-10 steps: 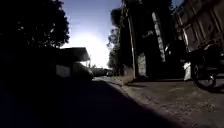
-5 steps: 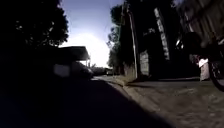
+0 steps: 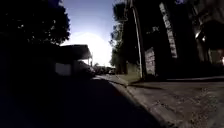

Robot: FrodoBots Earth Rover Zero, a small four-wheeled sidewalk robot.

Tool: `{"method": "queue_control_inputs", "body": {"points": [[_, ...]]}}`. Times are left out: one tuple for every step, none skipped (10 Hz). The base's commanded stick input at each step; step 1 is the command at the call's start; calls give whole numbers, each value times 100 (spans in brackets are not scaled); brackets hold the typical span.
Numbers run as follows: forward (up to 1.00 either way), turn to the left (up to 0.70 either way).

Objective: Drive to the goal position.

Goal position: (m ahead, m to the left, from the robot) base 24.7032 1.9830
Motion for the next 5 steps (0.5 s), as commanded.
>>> {"method": "queue_control_inputs", "body": {"points": [[85, -1], [85, -8], [85, -9], [85, 0], [85, 0]]}}
